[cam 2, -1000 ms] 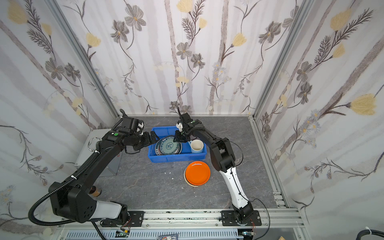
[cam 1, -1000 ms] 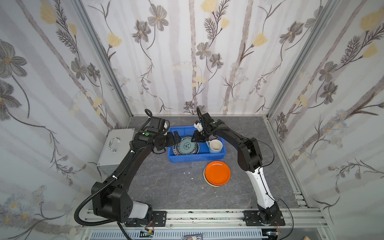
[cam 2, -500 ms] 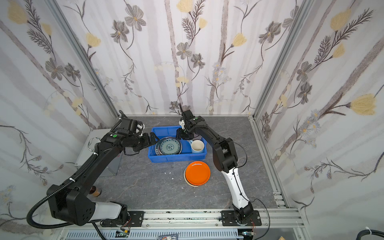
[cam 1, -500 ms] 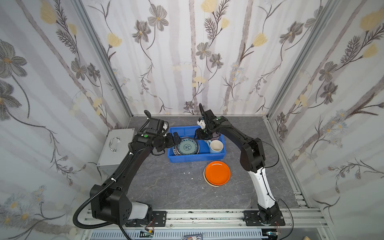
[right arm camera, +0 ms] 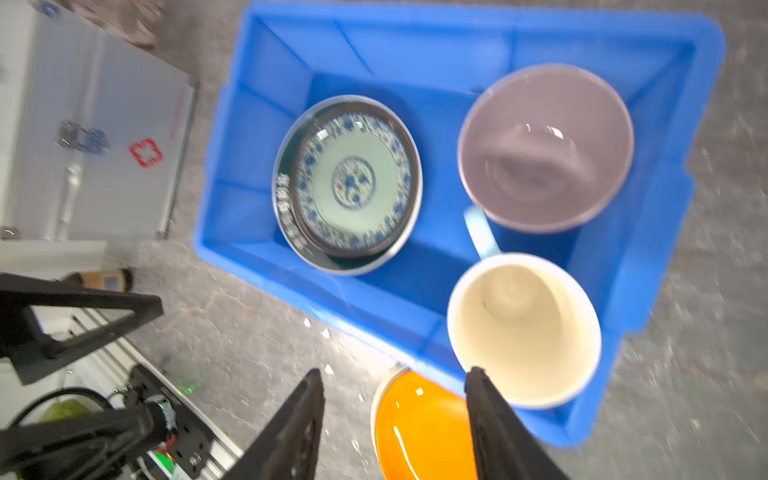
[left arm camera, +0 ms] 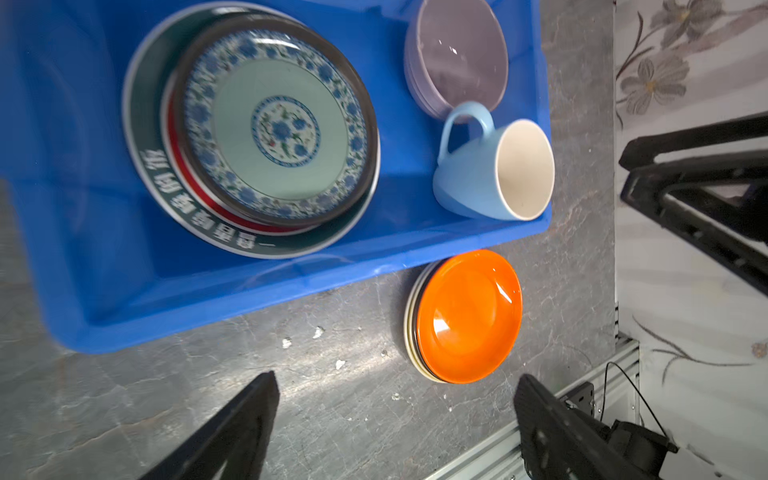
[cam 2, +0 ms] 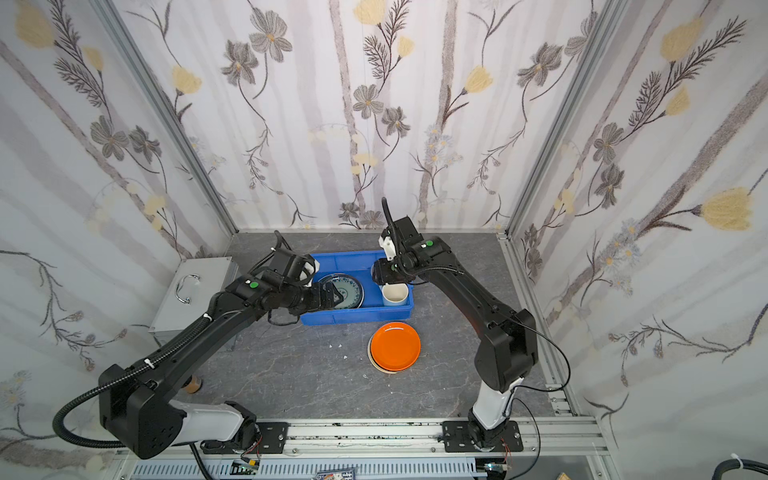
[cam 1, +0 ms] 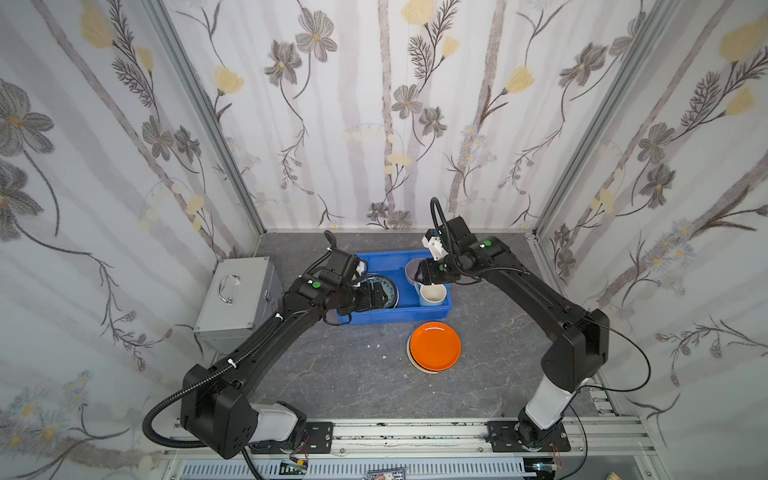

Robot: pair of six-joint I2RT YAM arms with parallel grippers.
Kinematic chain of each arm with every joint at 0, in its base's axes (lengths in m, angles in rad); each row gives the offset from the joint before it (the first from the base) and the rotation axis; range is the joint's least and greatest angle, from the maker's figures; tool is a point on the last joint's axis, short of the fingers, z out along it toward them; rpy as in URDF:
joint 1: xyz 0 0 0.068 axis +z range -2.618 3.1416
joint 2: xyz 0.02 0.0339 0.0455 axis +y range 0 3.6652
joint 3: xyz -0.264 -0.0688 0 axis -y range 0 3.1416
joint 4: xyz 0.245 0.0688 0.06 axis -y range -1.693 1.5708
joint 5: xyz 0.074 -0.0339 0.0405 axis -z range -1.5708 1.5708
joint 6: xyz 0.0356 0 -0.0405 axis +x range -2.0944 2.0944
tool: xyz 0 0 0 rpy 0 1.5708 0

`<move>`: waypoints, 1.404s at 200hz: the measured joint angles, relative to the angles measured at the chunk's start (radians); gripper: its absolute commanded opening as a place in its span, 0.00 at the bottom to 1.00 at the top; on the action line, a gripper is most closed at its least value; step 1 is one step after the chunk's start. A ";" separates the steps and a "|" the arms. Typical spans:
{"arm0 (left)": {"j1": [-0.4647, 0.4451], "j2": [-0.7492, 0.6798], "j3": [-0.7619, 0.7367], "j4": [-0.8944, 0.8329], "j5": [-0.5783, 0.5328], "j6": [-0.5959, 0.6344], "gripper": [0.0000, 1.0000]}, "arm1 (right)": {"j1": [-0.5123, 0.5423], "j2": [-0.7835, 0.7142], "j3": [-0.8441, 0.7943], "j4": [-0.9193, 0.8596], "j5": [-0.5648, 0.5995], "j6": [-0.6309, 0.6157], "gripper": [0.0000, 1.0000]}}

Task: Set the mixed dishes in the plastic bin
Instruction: 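Open both grippers and move them back to the orange plate stack, then close the left and right grippers on opposite rims of the orange plate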

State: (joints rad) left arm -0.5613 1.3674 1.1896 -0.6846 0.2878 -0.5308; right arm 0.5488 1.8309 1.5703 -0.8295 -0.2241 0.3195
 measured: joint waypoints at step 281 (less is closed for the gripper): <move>-0.367 0.437 0.020 0.139 -0.145 -0.108 0.09 | -0.106 -0.385 -0.811 0.256 0.013 0.098 0.40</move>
State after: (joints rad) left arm -0.9283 1.8046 1.2095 -0.5457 0.1432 -0.6384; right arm 0.4431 1.4456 0.7593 -0.5739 -0.2108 0.4175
